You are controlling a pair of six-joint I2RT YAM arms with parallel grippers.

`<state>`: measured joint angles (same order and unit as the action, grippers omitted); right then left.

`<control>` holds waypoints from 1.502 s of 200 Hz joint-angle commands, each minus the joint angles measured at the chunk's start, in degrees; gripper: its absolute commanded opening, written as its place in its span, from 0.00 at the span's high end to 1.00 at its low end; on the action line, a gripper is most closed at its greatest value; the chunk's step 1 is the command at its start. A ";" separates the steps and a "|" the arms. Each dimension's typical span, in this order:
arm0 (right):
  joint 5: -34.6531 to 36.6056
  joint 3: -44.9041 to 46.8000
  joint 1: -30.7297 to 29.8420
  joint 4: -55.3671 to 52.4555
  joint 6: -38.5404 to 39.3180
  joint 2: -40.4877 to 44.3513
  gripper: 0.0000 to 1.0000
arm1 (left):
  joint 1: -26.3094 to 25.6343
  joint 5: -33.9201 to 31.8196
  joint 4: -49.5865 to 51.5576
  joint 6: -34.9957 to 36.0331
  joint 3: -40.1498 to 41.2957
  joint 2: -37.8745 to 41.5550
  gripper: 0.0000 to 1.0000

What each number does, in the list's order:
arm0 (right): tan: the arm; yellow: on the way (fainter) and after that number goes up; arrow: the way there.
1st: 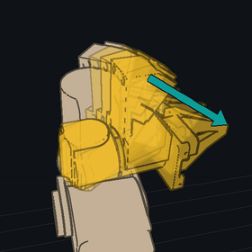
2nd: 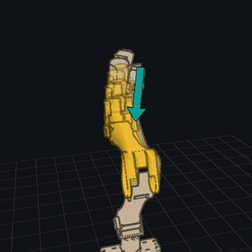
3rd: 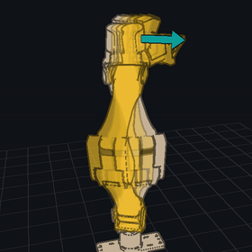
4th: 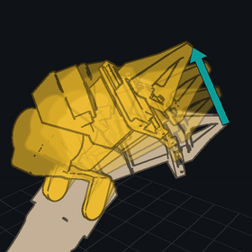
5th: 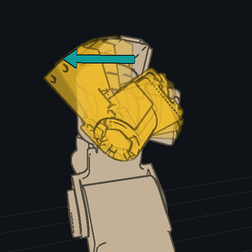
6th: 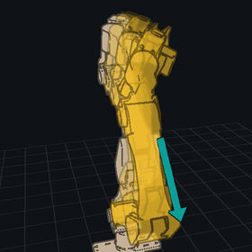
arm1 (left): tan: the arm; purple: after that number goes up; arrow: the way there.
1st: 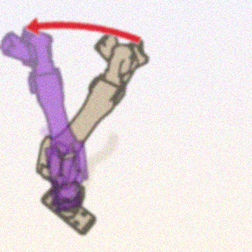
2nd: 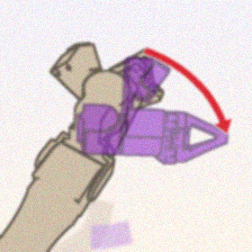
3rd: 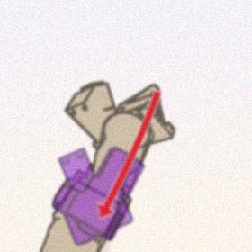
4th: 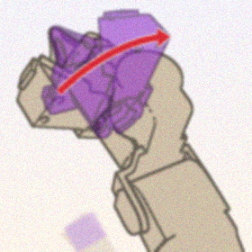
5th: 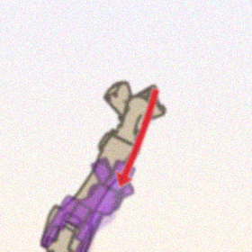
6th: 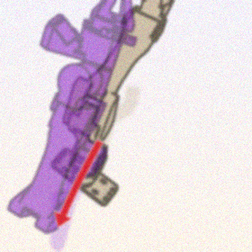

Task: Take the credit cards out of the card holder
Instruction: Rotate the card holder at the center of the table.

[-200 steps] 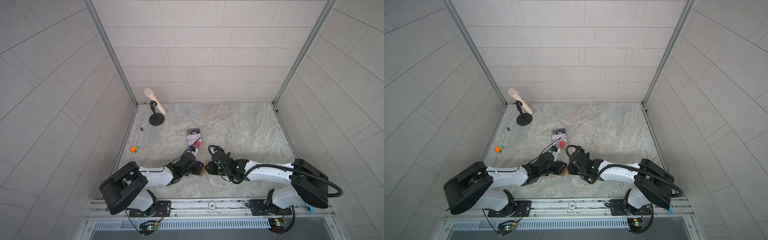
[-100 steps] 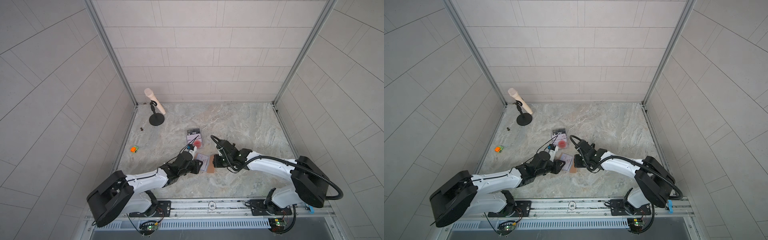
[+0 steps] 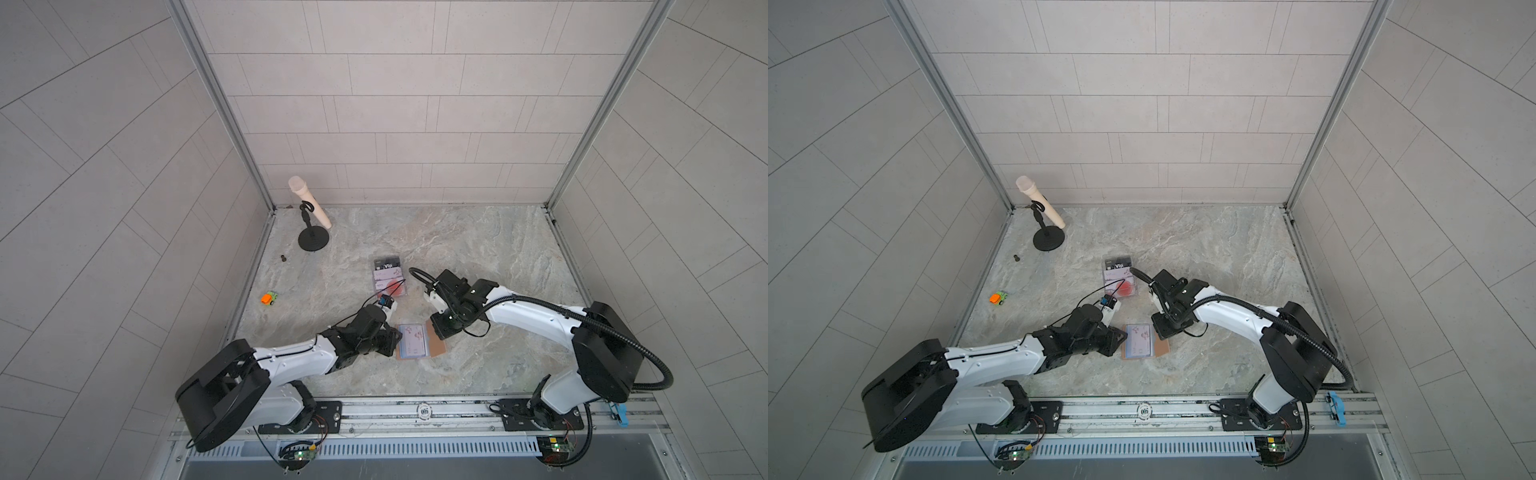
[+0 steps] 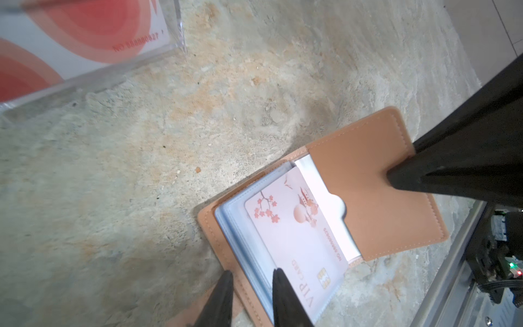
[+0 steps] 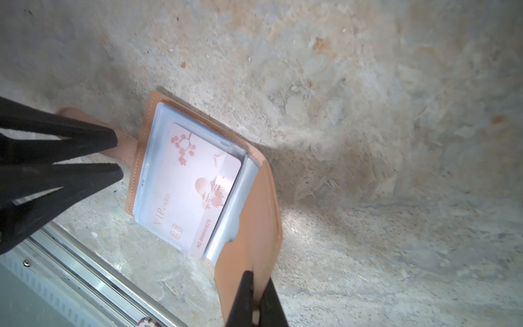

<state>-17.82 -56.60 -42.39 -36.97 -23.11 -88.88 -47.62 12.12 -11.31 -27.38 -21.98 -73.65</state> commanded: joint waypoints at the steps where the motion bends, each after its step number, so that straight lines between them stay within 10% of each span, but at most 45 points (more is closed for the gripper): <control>1: 0.24 -1.27 0.63 -3.89 4.25 -1.74 0.89 | -1.66 2.04 -1.84 2.67 -1.13 -2.44 0.71; 146: 21.78 -4.10 1.04 -6.40 -1.53 -2.09 0.62 | -5.67 0.53 -9.21 -2.07 3.67 -5.83 0.73; 231: 2.60 -6.04 0.61 -5.47 -2.68 10.95 0.54 | -5.66 -3.38 -7.04 -2.55 3.11 -0.78 0.73; 300: -8.69 -0.36 -0.03 7.02 -5.98 4.13 0.59 | -5.66 -2.64 -9.96 -1.28 1.43 -1.08 0.73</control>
<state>-21.69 -59.13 -41.93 -35.14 -27.66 -81.36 -52.97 9.17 -19.97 -29.95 -18.61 -74.11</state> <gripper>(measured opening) 0.415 0.275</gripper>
